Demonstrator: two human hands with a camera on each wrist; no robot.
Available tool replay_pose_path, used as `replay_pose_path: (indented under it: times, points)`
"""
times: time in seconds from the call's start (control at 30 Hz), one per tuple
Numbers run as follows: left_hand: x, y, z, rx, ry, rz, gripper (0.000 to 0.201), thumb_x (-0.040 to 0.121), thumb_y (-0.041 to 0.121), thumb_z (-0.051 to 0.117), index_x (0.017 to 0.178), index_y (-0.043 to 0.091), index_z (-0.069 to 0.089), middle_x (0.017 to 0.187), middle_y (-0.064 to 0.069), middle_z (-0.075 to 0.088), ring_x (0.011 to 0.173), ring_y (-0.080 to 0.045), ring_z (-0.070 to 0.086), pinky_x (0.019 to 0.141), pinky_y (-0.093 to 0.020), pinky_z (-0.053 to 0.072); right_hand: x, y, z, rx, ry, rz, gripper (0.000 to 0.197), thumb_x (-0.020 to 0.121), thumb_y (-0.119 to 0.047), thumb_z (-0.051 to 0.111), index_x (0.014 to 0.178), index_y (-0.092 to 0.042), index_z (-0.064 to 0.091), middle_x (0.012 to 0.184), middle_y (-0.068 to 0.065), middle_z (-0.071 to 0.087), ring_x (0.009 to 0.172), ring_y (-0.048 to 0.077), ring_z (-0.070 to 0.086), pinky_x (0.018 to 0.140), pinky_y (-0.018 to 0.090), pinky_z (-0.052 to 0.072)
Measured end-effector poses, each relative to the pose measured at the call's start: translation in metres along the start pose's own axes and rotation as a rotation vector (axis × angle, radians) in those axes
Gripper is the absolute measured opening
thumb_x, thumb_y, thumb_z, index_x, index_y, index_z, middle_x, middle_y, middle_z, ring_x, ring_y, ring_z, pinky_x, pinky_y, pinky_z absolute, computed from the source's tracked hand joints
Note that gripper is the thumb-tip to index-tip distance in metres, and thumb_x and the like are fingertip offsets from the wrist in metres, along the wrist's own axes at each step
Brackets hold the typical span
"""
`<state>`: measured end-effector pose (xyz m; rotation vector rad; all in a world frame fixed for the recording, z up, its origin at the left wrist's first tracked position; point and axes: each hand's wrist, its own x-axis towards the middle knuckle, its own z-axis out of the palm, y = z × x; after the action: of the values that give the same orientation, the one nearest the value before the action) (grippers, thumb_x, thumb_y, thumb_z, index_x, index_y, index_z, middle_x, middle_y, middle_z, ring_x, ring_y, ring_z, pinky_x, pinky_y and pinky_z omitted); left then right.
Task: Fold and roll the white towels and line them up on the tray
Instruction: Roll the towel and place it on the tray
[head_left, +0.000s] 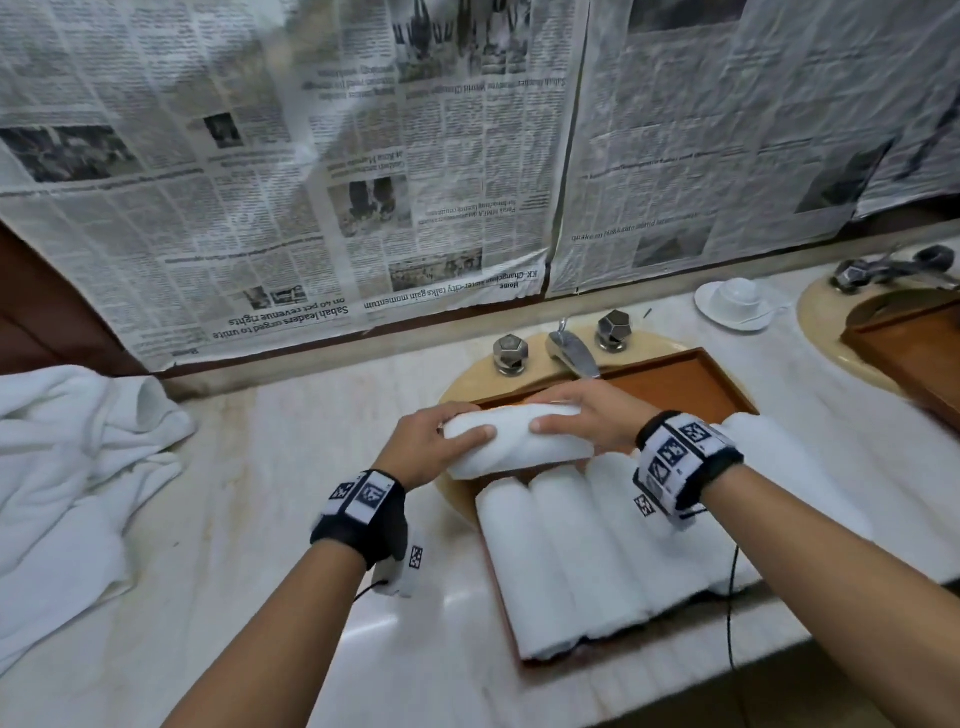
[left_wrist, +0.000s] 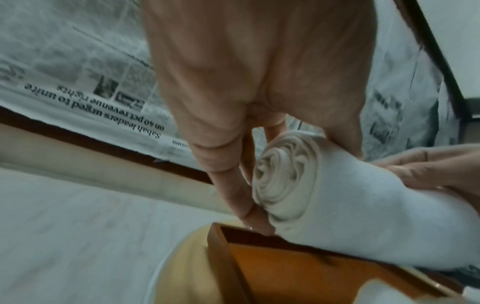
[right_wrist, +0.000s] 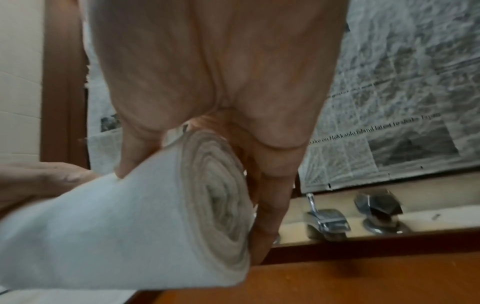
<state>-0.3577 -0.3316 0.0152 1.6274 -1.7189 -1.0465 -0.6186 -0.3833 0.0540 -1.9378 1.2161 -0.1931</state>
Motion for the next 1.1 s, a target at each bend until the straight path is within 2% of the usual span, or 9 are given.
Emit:
replay_pose_path:
  times: [0.1, 0.23, 0.37, 0.57, 0.67, 0.73, 0.83, 0.93, 1.1]
  points:
    - [0.025, -0.010, 0.017, 0.038, -0.015, -0.068, 0.036, 0.083, 0.058, 0.071, 0.113, 0.039, 0.070, 0.115, 0.019, 0.067, 0.106, -0.002, 0.059, 0.082, -0.010, 0.042, 0.028, 0.025, -0.006, -0.031, -0.062, 0.059, 0.045, 0.087, -0.052, 0.067, 0.128, -0.034, 0.063, 0.122, -0.018, 0.061, 0.112, 0.004, 0.055, 0.094, 0.021, 0.042]
    - [0.042, -0.019, 0.032, 0.177, -0.118, -0.108, 0.045, 0.086, 0.057, 0.067, 0.122, 0.031, 0.068, 0.121, 0.010, 0.067, 0.111, -0.011, 0.058, 0.098, -0.028, 0.045, 0.058, 0.056, -0.002, -0.148, -0.161, 0.094, 0.036, 0.087, -0.055, 0.061, 0.118, -0.038, 0.068, 0.120, -0.019, 0.065, 0.112, 0.004, 0.058, 0.101, 0.031, 0.045]
    - [0.048, -0.020, 0.038, 0.277, -0.204, -0.078, 0.045, 0.091, 0.058, 0.060, 0.122, 0.027, 0.067, 0.114, 0.008, 0.069, 0.105, -0.012, 0.059, 0.090, -0.026, 0.044, 0.069, 0.068, 0.001, -0.173, -0.175, 0.103, 0.022, 0.093, -0.045, 0.060, 0.109, -0.038, 0.072, 0.113, -0.020, 0.067, 0.107, 0.002, 0.057, 0.100, 0.033, 0.045]
    - [0.050, -0.024, 0.052, 0.361, -0.247, -0.127, 0.084, 0.078, 0.083, 0.032, 0.098, 0.012, 0.071, 0.090, -0.008, 0.071, 0.087, -0.023, 0.063, 0.083, -0.043, 0.049, 0.062, 0.062, 0.008, -0.175, -0.189, 0.115, 0.033, 0.084, -0.054, 0.061, 0.110, -0.037, 0.070, 0.111, -0.019, 0.066, 0.104, 0.004, 0.059, 0.091, 0.027, 0.047]
    - [0.050, -0.026, 0.057, 0.354, -0.230, -0.171, 0.056, 0.096, 0.065, 0.041, 0.077, 0.017, 0.062, 0.080, -0.006, 0.065, 0.081, -0.024, 0.059, 0.076, -0.037, 0.045, 0.059, 0.067, 0.010, -0.216, -0.225, 0.119, 0.050, 0.080, -0.066, 0.058, 0.120, -0.037, 0.064, 0.119, -0.014, 0.065, 0.108, 0.009, 0.058, 0.097, 0.032, 0.047]
    - [0.050, -0.028, 0.058, 0.367, -0.204, -0.184, 0.054, 0.096, 0.066, 0.039, 0.065, 0.023, 0.052, 0.073, -0.001, 0.056, 0.081, -0.025, 0.055, 0.075, -0.036, 0.044, 0.059, 0.070, 0.010, -0.220, -0.213, 0.117, 0.048, 0.083, -0.065, 0.057, 0.120, -0.035, 0.065, 0.120, -0.012, 0.066, 0.108, 0.010, 0.059, 0.097, 0.034, 0.047]
    - [0.049, -0.031, 0.060, 0.433, -0.171, -0.241, 0.059, 0.088, 0.076, 0.029, 0.087, 0.031, 0.068, 0.090, 0.005, 0.062, 0.105, -0.026, 0.051, 0.093, -0.049, 0.044, 0.060, 0.067, 0.012, -0.213, -0.196, 0.107, 0.040, 0.091, -0.056, 0.058, 0.117, -0.028, 0.068, 0.118, -0.008, 0.068, 0.108, 0.011, 0.060, 0.097, 0.033, 0.046]
    - [0.045, -0.031, 0.062, 0.379, -0.142, -0.243, 0.049, 0.091, 0.075, 0.029, 0.119, 0.051, 0.062, 0.120, 0.011, 0.065, 0.125, -0.025, 0.044, 0.103, -0.053, 0.037, 0.065, 0.065, 0.017, -0.250, -0.180, 0.121, 0.039, 0.091, -0.055, 0.058, 0.111, -0.024, 0.070, 0.112, -0.003, 0.069, 0.104, 0.015, 0.059, 0.095, 0.036, 0.046]
    - [0.042, -0.032, 0.060, 0.376, -0.177, -0.270, 0.086, 0.063, 0.099, 0.029, 0.122, 0.045, 0.061, 0.121, 0.012, 0.065, 0.125, -0.022, 0.047, 0.104, -0.052, 0.038, 0.068, 0.065, 0.015, -0.226, -0.153, 0.119, 0.036, 0.090, -0.056, 0.059, 0.103, -0.025, 0.072, 0.106, -0.005, 0.067, 0.101, 0.013, 0.058, 0.083, 0.030, 0.044]
